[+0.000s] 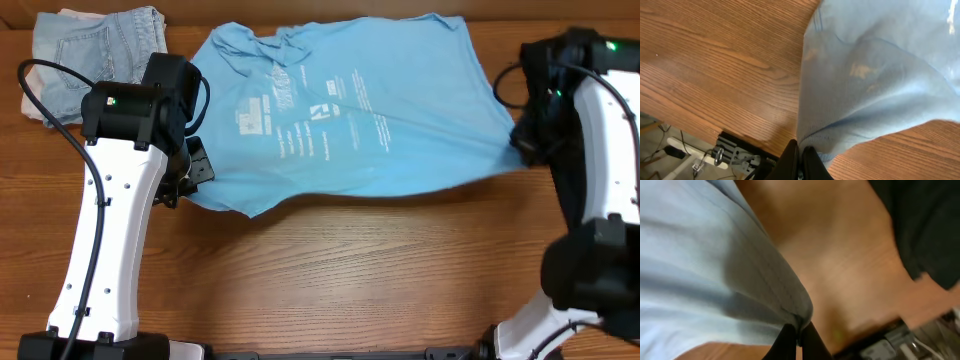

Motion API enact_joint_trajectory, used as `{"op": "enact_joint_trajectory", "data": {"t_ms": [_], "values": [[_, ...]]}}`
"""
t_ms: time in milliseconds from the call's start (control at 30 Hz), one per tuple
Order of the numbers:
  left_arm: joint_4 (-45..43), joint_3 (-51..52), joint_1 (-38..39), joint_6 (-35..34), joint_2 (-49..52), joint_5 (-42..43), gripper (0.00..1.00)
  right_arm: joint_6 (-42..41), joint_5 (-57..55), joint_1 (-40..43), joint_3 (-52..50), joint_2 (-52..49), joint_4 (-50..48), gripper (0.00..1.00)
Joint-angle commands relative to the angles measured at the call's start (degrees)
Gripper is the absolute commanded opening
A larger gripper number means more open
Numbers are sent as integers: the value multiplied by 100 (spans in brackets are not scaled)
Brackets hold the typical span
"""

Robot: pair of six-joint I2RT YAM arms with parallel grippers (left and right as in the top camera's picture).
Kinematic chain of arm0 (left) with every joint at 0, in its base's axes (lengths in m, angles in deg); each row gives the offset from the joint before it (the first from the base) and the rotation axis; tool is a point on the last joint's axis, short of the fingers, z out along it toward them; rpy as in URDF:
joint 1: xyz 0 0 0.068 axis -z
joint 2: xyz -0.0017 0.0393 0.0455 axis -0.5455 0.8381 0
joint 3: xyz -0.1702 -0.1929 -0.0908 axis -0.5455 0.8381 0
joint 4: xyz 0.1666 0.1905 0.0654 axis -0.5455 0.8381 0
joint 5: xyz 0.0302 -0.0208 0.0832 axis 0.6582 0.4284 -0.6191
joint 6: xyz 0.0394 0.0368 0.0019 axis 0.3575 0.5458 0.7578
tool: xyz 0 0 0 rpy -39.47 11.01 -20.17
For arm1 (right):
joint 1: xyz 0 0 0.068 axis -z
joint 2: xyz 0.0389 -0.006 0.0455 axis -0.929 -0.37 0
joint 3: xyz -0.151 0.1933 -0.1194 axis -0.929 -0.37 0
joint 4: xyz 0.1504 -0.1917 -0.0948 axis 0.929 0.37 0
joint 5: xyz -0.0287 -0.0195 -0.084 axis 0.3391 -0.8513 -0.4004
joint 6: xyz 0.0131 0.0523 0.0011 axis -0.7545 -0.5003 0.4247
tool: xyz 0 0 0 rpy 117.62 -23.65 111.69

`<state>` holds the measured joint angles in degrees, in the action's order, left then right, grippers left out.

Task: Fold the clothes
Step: 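Lift and pull the t-shirt toward the front with both grippers, then lay the t-shirt flat and release both grippers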

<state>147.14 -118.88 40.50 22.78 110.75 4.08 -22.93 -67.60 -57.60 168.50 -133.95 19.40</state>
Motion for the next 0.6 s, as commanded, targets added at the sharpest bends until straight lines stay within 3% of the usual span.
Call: {"op": "enact_joint_trajectory", "data": {"t_ms": [0, 267, 567], "values": [[17, 55, -39, 17, -44, 170, 4, -81, -271, 289, -227, 452, -9, 4], [17, 57, -33, 343, -83, 804, 4, -66, -269, 420, -238, 461, -9, 4], [-280, 57, -35, 131, -76, 442, 4, -103, -155, 409, -238, 461, -229, 9]]}}
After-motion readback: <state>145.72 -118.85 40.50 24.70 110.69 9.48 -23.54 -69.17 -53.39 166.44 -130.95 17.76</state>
